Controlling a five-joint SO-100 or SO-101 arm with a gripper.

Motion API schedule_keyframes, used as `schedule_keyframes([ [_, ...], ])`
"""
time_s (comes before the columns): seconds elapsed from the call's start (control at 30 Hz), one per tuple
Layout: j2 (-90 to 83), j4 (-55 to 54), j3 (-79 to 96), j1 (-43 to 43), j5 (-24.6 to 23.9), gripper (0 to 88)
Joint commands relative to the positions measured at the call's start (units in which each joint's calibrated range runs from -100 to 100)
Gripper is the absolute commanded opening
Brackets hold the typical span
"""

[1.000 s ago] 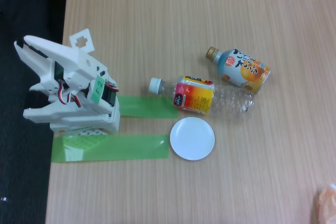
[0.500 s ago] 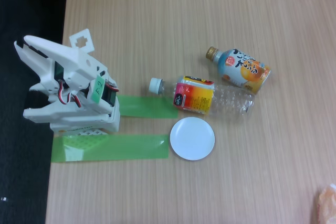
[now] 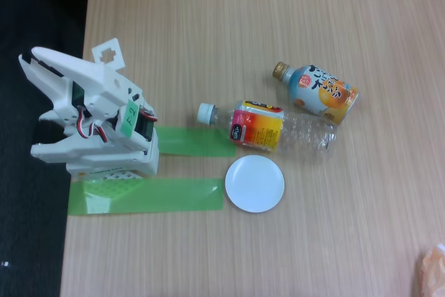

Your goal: Pick up the plastic bottle and stand it up on the white place

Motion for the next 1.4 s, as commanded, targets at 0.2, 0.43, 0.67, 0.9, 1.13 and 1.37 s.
schedule_keyframes([
  [0.2,0.33,-1.18,0.27,-0.12,-0.17,6.1],
  [0.43,0.33,-1.01,0.27,0.25,0.25,6.1],
  [0.67,0.5,-0.92,0.27,0.25,0.25,5.8],
  [0.9,0.42,-0.84,0.27,0.32,0.14,6.1],
  [1.13,0.33,13.84,-5.8,0.4,0.35,6.1],
  [1.37,0.33,33.24,-15.03,0.47,0.35,6.1],
])
